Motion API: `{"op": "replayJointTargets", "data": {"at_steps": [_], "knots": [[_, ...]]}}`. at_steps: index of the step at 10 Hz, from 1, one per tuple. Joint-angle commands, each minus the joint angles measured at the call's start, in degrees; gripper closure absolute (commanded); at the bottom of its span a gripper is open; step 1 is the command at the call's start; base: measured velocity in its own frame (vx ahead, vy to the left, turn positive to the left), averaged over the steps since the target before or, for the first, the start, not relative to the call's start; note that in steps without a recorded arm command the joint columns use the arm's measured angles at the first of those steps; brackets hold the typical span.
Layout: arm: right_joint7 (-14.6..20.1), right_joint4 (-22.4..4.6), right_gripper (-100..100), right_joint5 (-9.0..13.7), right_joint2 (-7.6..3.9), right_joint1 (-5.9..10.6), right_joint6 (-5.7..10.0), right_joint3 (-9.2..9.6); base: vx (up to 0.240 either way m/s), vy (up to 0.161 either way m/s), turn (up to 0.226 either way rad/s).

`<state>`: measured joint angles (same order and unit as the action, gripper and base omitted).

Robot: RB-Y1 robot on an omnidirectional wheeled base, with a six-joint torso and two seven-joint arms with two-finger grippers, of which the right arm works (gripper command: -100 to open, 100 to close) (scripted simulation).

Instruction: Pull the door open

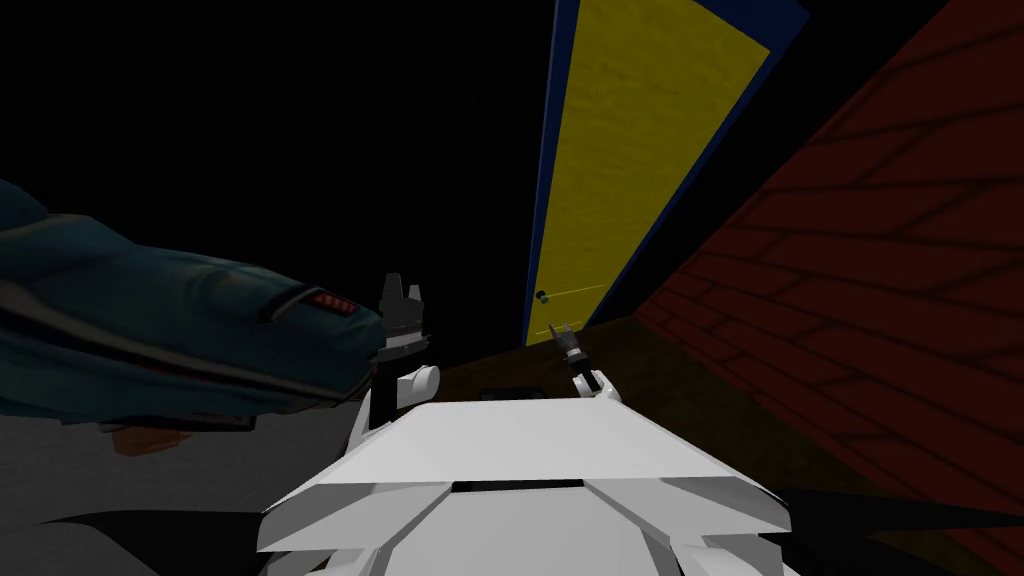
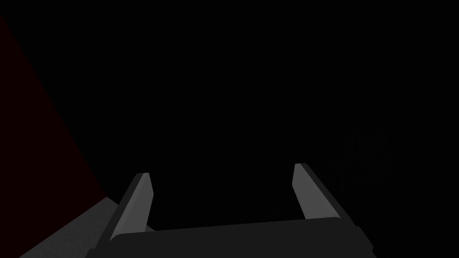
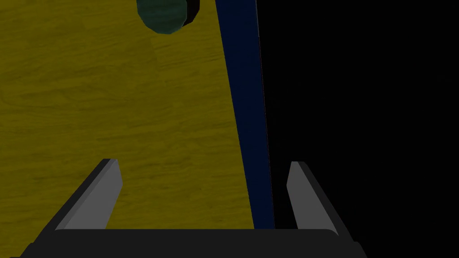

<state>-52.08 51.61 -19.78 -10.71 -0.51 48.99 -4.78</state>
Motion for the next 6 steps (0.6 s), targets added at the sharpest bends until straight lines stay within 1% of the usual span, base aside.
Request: {"op": "replayJointTargets", "data": {"at_steps": [1,3,4,6], "knots": [[-1.86,-2.44,-100,-0.53,-0.25,0.76,0.89,-0.26,0.084,-0.055,0.017],[-3.96,-5.20,-100,-1.18,-0.51,1.72,1.79,-0.53,0.096,-0.036,0.017],[-5.65,-7.42,-100,-1.70,-0.72,2.49,2.51,-0.76,0.125,-0.040,0.024],[-7.34,-9.65,-100,-2.22,-0.93,3.26,3.24,-0.98,0.115,-0.037,0.017]]}}
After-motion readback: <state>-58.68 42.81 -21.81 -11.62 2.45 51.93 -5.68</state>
